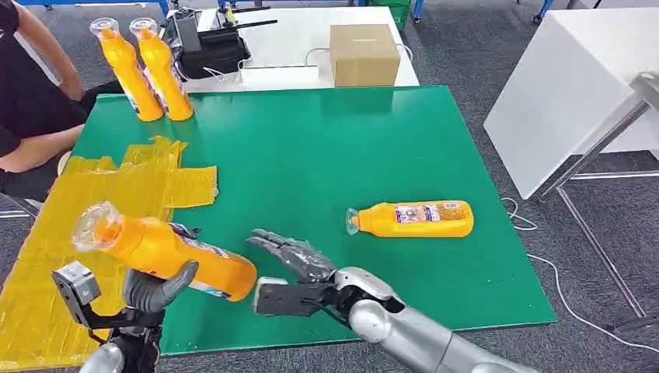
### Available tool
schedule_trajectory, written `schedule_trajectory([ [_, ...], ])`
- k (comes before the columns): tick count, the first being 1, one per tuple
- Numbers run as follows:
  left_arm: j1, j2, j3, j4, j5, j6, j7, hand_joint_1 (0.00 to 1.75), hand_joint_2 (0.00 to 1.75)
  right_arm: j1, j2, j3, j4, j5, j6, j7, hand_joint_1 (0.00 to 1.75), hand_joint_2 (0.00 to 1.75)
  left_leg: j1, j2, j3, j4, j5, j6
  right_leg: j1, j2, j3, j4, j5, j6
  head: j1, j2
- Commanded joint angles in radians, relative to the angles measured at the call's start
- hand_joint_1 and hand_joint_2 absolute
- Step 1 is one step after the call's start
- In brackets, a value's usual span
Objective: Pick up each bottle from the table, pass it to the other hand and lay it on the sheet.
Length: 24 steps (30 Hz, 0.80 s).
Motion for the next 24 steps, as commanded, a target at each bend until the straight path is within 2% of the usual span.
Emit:
schedule_trajectory([
  [1, -0.064, 0.0, 0.05, 0.028, -0.064, 0.035, -0.019, 1.75, 1.75, 0.063, -0.114, -0.148, -0.131, 0.008, 0.003, -0.007, 0.0, 0.0, -0.001, -0.004, 0.002, 0.0, 0.0, -0.001, -0.001, -0.004, 0.003, 0.001, -0.002, 0.0, 0.0, 0.0],
  [7, -0.063, -0.001, 0.048, 0.028, -0.065, 0.035, -0.019, 1.75, 1.75, 0.063, -0.11, -0.145, -0.13, 0.01, 0.004, -0.006, 0.0, 0.0, -0.001, -0.002, 0.002, -0.001, 0.0, -0.001, -0.001, -0.001, 0.002, 0.001, -0.001, 0.0, 0.0, 0.0],
  [10, -0.107, 0.037, 0.05, 0.063, -0.402, 0.219, -0.049, 1.75, 1.75, 0.077, -0.151, -0.185, -0.166, 0.013, -0.006, -0.002, 0.0, 0.0, 0.0, -0.002, 0.002, 0.0, 0.0, -0.001, -0.001, -0.002, 0.002, 0.001, -0.001, 0.0, 0.0, 0.0],
  [11, -0.145, 0.06, 0.055, 0.092, -0.592, 0.315, -0.049, 1.75, 1.75, 0.074, -0.165, -0.206, -0.19, 0.011, -0.006, -0.016, 0.0, 0.0, -0.001, -0.003, 0.003, 0.0, 0.0, -0.001, -0.001, -0.003, 0.003, 0.001, -0.002, 0.0, 0.0, 0.0],
  [12, -0.163, 0.086, 0.064, 0.125, -0.823, 0.384, 0.036, 1.75, 1.75, 0.078, -0.182, -0.226, -0.213, 0.008, -0.002, -0.011, 0.0, 0.0, -0.001, -0.005, 0.001, 0.0, 0.001, 0.0, -0.001, -0.005, 0.002, 0.001, -0.001, 0.0, -0.001, 0.0],
  [15, -0.21, 0.182, 0.075, 0.247, -1.225, 0.37, 0.226, 1.75, 1.75, 0.082, -0.22, -0.284, -0.271, 0.003, 0.023, -0.002, 0.0, 0.0, -0.002, -0.007, 0.004, -0.001, 0.001, -0.001, -0.002, -0.006, 0.004, 0.002, -0.002, 0.0, 0.0, 0.0],
  [16, -0.219, 0.19, 0.077, 0.293, -1.312, 0.387, 0.253, 1.75, 1.75, 0.084, -0.231, -0.296, -0.276, -0.002, 0.034, -0.004, 0.0, 0.0, -0.002, -0.007, 0.003, -0.001, 0.001, -0.001, -0.002, -0.006, 0.004, 0.002, -0.002, -0.001, 0.0, 0.0],
  [19, -0.211, 0.191, 0.088, 0.33, -1.307, 0.423, 0.227, 1.75, 1.75, 0.095, -0.242, -0.313, -0.268, -0.005, 0.048, -0.02, 0.0, 0.0, -0.002, -0.003, 0.004, -0.002, 0.002, 0.0, -0.003, -0.002, 0.003, 0.0, -0.001, 0.0, 0.0, 0.0],
  [21, -0.255, 0.204, 0.052, 0.378, -1.485, 0.378, 0.323, 1.75, 1.75, 0.062, -0.217, -0.303, -0.269, -0.001, 0.054, -0.021, 0.0, 0.0, -0.001, 0.0, 0.003, -0.002, 0.002, -0.001, -0.001, 0.0, 0.002, 0.0, 0.0, -0.001, -0.002, 0.0],
  [24, -0.269, 0.223, 0.025, 0.487, -1.637, 0.38, 0.4, 1.75, 1.75, 0.051, -0.255, -0.314, -0.299, 0.001, 0.054, -0.008, 0.0, 0.0, -0.002, -0.003, 0.002, -0.001, 0.002, 0.0, -0.002, -0.003, 0.001, 0.002, -0.001, 0.0, 0.0, 0.0],
])
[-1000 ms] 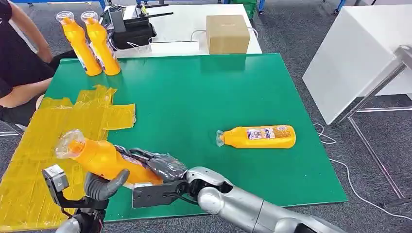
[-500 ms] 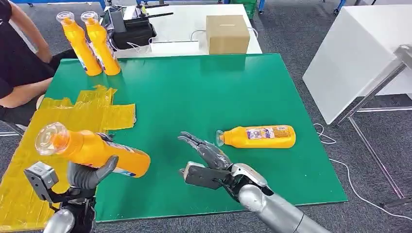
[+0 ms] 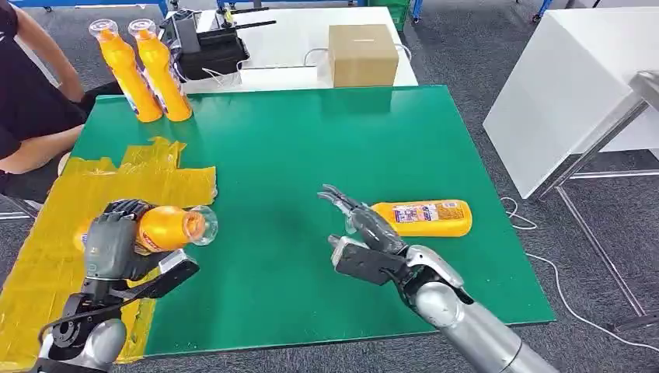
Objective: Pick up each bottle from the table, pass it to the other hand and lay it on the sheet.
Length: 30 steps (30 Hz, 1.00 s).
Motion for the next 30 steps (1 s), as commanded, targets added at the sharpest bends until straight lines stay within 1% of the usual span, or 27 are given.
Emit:
schedule_trajectory([
  [1, -0.117, 0.082, -0.057, 0.331, -0.292, -0.032, 0.181, 1.75, 1.75, -0.043, -0.086, -0.043, -0.075, 0.022, 0.006, 0.016, 0.0, 0.0, -0.002, -0.003, 0.003, -0.002, 0.0, -0.001, -0.002, -0.003, 0.003, 0.001, -0.002, 0.0, 0.0, 0.0],
  [2, -0.116, 0.085, -0.061, 0.353, -0.32, -0.027, 0.193, 1.75, 1.75, -0.039, -0.109, -0.058, -0.1, 0.036, -0.008, 0.005, 0.0, 0.0, -0.001, -0.002, 0.001, -0.001, 0.001, 0.0, -0.001, -0.001, 0.002, 0.001, -0.001, 0.0, 0.0, 0.0],
  [4, -0.089, 0.09, -0.035, 0.39, -0.302, -0.033, 0.192, 1.75, 1.75, 0.022, -0.182, -0.134, -0.155, 0.046, -0.014, -0.009, 0.0, 0.0, -0.002, -0.002, 0.002, -0.001, 0.0, 0.0, -0.002, -0.001, 0.002, 0.001, -0.001, 0.0, -0.001, 0.0],
  [5, -0.081, 0.093, -0.021, 0.413, -0.304, -0.037, 0.195, 1.75, 1.75, 0.038, -0.229, -0.169, -0.167, 0.07, -0.013, -0.006, 0.0, 1.75, -0.003, -0.005, 0.004, -0.002, 0.0, 0.0, -0.003, -0.004, 0.004, 0.001, -0.002, 0.0, 0.0, 0.0],
  [7, -0.087, 0.088, 0.0, 0.452, -0.295, -0.055, 0.193, 1.75, 1.75, 0.058, -0.277, -0.234, -0.17, 0.078, 0.01, 0.014, 0.0, 1.75, -0.002, -0.005, 0.001, -0.001, 0.001, 0.0, -0.002, -0.004, 0.002, 0.0, -0.001, 0.0, 0.0, 0.0],
  [8, -0.094, 0.081, 0.007, 0.471, -0.275, -0.073, 0.179, 1.75, 1.75, 0.069, -0.289, -0.269, -0.167, 0.081, 0.026, 0.022, 0.0, 1.75, -0.002, -0.006, 0.003, -0.001, 0.0, 0.0, -0.002, -0.005, 0.004, 0.0, -0.002, 0.001, 0.0, 0.0],
  [9, -0.104, 0.076, 0.006, 0.485, -0.264, -0.097, 0.17, 1.38, 1.75, 0.085, -0.308, -0.303, -0.162, 0.087, 0.046, 0.032, 0.0, 1.75, -0.002, -0.005, 0.001, -0.001, 0.0, 0.0, -0.002, -0.004, 0.003, 0.0, -0.001, 0.001, 0.0, 0.0],
  [10, -0.11, 0.078, -0.007, 0.492, -0.266, -0.11, 0.159, 0.0, 0.0, 0.094, -0.326, -0.317, -0.157, 0.097, 0.061, 0.04, 0.0, 1.75, -0.003, -0.006, 0.002, -0.001, 0.0, 0.0, -0.003, -0.005, 0.004, 0.0, -0.002, 0.001, 0.0, 0.0],
  [11, -0.118, 0.068, -0.008, 0.5, -0.247, -0.139, 0.154, 0.0, 0.0, 0.105, -0.346, -0.327, -0.156, 0.128, 0.067, 0.047, 0.0, 0.0, -0.004, -0.006, 0.001, -0.001, 0.0, 0.0, -0.003, -0.005, 0.002, 0.0, -0.002, 0.001, 0.0, 0.0],
  [13, -0.121, 0.06, -0.024, 0.489, -0.22, -0.149, 0.132, 0.0, 0.0, 0.124, -0.397, -0.342, -0.144, 0.157, 0.097, 0.073, 0.0, 0.0, -0.005, -0.006, 0.0, -0.001, 0.001, 0.0, -0.004, -0.006, 0.002, 0.0, -0.001, 0.0, 0.0, 0.0],
  [14, -0.121, 0.059, -0.032, 0.482, -0.208, -0.155, 0.123, 0.0, 0.0, 0.127, -0.412, -0.351, -0.137, 0.165, 0.105, 0.078, 0.0, 1.75, -0.005, -0.007, 0.001, 0.0, 0.0, 0.0, -0.004, -0.006, 0.003, 0.0, -0.002, 0.0, 0.0, 0.0],
  [17, -0.114, 0.047, -0.046, 0.435, -0.106, -0.181, 0.081, 0.0, 0.0, 0.109, -0.464, -0.368, -0.09, 0.207, 0.146, 0.122, 0.0, 1.75, -0.006, -0.007, 0.0, -0.001, 0.001, 0.001, -0.006, -0.006, 0.002, 0.0, -0.001, 0.0, 0.0, 0.0],
  [19, -0.096, 0.038, -0.051, 0.388, -0.025, -0.188, 0.037, 0.0, 0.0, 0.1, -0.469, -0.379, -0.062, 0.236, 0.158, 0.137, 0.0, 1.75, -0.006, -0.007, 0.0, 0.0, 0.0, 0.0, -0.005, -0.004, 0.002, 0.0, -0.001, 0.0, 0.0, 0.0],
  [22, -0.073, 0.02, -0.055, 0.309, 0.065, -0.179, -0.007, 0.0, 0.0, 0.061, -0.459, -0.367, -0.001, 0.271, 0.178, 0.152, 0.0, 1.75, -0.006, -0.006, 0.001, -0.001, 0.0, 0.001, -0.005, -0.004, 0.002, -0.001, 0.0, 0.0, 0.0, 0.0],
  [26, -0.068, 0.019, -0.054, 0.293, 0.089, -0.182, -0.015, 0.0, 0.0, 0.052, -0.451, -0.357, 0.012, 0.277, 0.181, 0.151, 0.0, 1.75, -0.005, -0.005, 0.001, -0.001, 0.0, 0.001, -0.004, -0.002, 0.002, 0.0, 0.0, 0.0, 0.0, 0.0],
  [28, -0.067, 0.002, -0.041, 0.269, 0.186, -0.174, -0.07, 0.0, 0.0, 0.041, -0.454, -0.331, 0.036, 0.291, 0.201, 0.164, 0.0, 1.75, -0.005, -0.004, 0.001, -0.001, 0.0, 0.001, -0.004, -0.001, 0.002, 0.0, 0.0, 0.0, -0.001, 0.0],
  [30, -0.067, -0.029, -0.017, 0.219, 0.309, -0.171, -0.126, 0.0, 0.0, 0.038, -0.448, -0.303, 0.071, 0.314, 0.213, 0.173, 0.0, 1.75, -0.005, -0.004, 0.002, -0.001, 0.0, 0.001, -0.004, -0.001, 0.003, -0.001, 0.0, 0.0, -0.001, 0.0],
])
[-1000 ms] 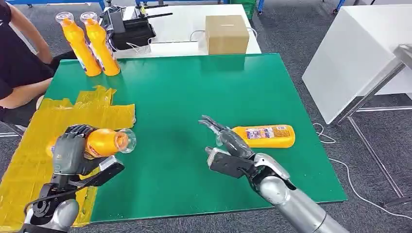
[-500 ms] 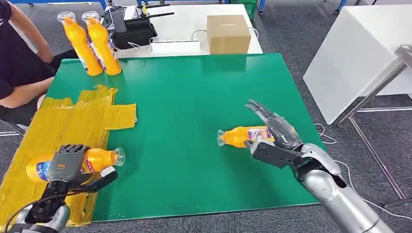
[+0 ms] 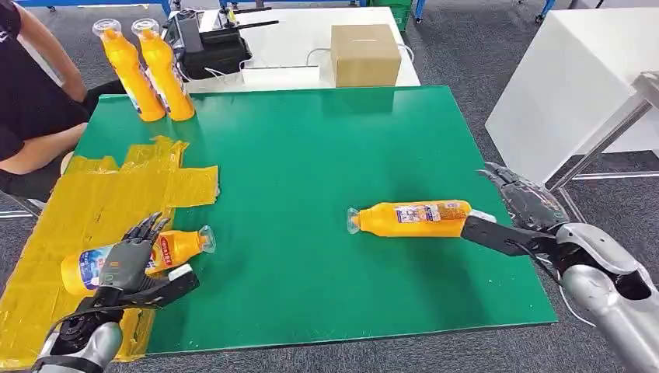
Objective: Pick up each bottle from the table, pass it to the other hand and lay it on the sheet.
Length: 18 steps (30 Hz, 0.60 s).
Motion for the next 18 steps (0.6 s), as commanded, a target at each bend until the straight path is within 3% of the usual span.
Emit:
schedule_trajectory([
  [1, -0.007, -0.084, 0.021, -0.113, 0.252, 0.005, -0.12, 0.0, 0.0, -0.07, 0.032, 0.085, 0.172, 0.052, 0.042, 0.023, 0.0, 1.75, 0.0, 0.0, 0.003, -0.001, 0.0, -0.001, 0.0, 0.0, 0.003, -0.001, 0.0, 0.0, 0.0, 0.0],
  [5, 0.001, -0.142, 0.082, -0.205, 0.477, 0.003, -0.191, 0.0, 0.0, -0.054, 0.055, 0.117, 0.207, 0.087, 0.035, 0.027, 0.0, 1.75, 0.001, 0.001, 0.004, -0.002, 0.0, -0.001, 0.0, 0.001, 0.004, -0.002, 0.0, 0.0, 0.0, 0.0],
  [18, 0.02, -0.163, 0.117, -0.334, 0.659, -0.02, -0.244, 0.0, 0.0, -0.125, 0.135, 0.193, 0.337, 0.138, 0.032, 0.016, 0.0, 1.75, 0.001, 0.002, 0.002, -0.001, 0.0, -0.001, 0.001, 0.002, 0.002, -0.001, 0.001, 0.0, 0.0, 0.0],
])
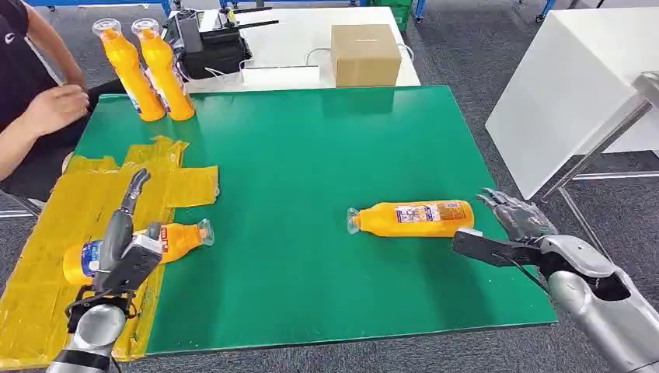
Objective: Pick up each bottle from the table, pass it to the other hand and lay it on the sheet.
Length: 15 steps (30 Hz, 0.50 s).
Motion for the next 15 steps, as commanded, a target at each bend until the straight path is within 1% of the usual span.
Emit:
schedule_trajectory([
  [1, 0.004, -0.041, 0.046, -0.077, 0.035, -0.014, -0.005, 0.0, 0.0, -0.093, 0.097, 0.095, 0.165, 0.013, 0.0, -0.007, 0.0, 1.75, 0.0, 0.002, 0.002, -0.001, 0.0, -0.001, 0.0, 0.002, 0.001, -0.001, 0.0, 0.0, 0.0, 0.0],
  [2, 0.004, -0.041, 0.046, -0.077, 0.035, -0.014, -0.005, 0.0, 0.0, -0.093, 0.097, 0.095, 0.165, 0.013, 0.0, -0.007, 0.0, 1.75, 0.0, 0.003, 0.006, -0.002, -0.001, -0.002, 0.0, 0.004, 0.004, -0.002, 0.0, -0.001, 0.0, 0.0],
  [3, 0.004, -0.044, 0.047, -0.074, 0.05, -0.018, -0.011, 0.0, 0.0, -0.092, 0.095, 0.095, 0.163, 0.013, -0.001, -0.007, 0.0, 1.75, 0.0, 0.002, 0.002, -0.001, 0.0, -0.001, 0.0, 0.001, 0.002, -0.001, 0.0, 0.0, 0.0, 0.0],
  [6, 0.02, -0.048, 0.045, -0.122, 0.089, -0.024, -0.032, 0.0, 0.0, -0.12, 0.125, 0.126, 0.202, 0.032, -0.007, -0.014, 0.0, 1.75, 0.0, 0.002, 0.002, -0.001, 0.0, -0.001, 0.0, 0.001, 0.001, -0.001, 0.0, 0.0, 0.0, 0.0],
  [7, 0.026, -0.047, 0.041, -0.133, 0.09, -0.024, -0.033, 0.0, 0.0, -0.132, 0.133, 0.135, 0.21, 0.04, -0.01, -0.015, 0.0, 1.75, 0.0, 0.003, 0.005, -0.002, -0.001, -0.001, 0.0, 0.004, 0.004, -0.002, 0.0, -0.001, 0.0, 0.0],
  [8, 0.033, -0.049, 0.037, -0.148, 0.108, -0.037, -0.028, 0.0, 0.0, -0.148, 0.144, 0.145, 0.227, 0.045, -0.016, -0.015, 0.0, 1.75, 0.001, 0.004, 0.003, -0.001, -0.001, -0.001, 0.001, 0.003, 0.002, -0.001, 0.001, -0.001, 0.0, 0.0],
  [9, 0.037, -0.052, 0.034, -0.157, 0.111, -0.039, -0.028, 0.0, 0.0, -0.158, 0.151, 0.152, 0.234, 0.048, -0.019, -0.015, 0.0, 1.75, 0.0, 0.005, 0.005, -0.002, -0.001, -0.001, 0.0, 0.005, 0.003, -0.001, 0.001, -0.001, 0.0, 0.0],
  [11, 0.048, -0.054, 0.024, -0.175, 0.109, -0.036, -0.033, 0.0, 0.0, -0.185, 0.171, 0.166, 0.26, 0.069, -0.027, -0.006, 0.0, 1.75, 0.001, 0.004, 0.002, -0.001, -0.001, -0.001, 0.0, 0.004, 0.001, -0.001, 0.001, -0.001, 0.0, 0.0],
  [14, 0.058, -0.058, 0.009, -0.194, 0.109, -0.033, -0.04, 0.0, 0.0, -0.221, 0.203, 0.18, 0.307, 0.1, -0.042, 0.001, 0.0, 1.75, 0.0, 0.005, 0.005, -0.002, -0.001, -0.002, 0.0, 0.005, 0.003, -0.001, 0.001, -0.001, 0.0, 0.0],
  [15, 0.058, -0.057, 0.004, -0.194, 0.114, -0.035, -0.041, 0.0, 0.0, -0.237, 0.212, 0.186, 0.326, 0.106, -0.045, 0.0, 0.0, 1.75, 0.0, 0.003, 0.003, -0.001, 0.0, -0.001, 0.0, 0.003, 0.001, -0.001, 0.001, -0.001, 0.0, 0.0],
])
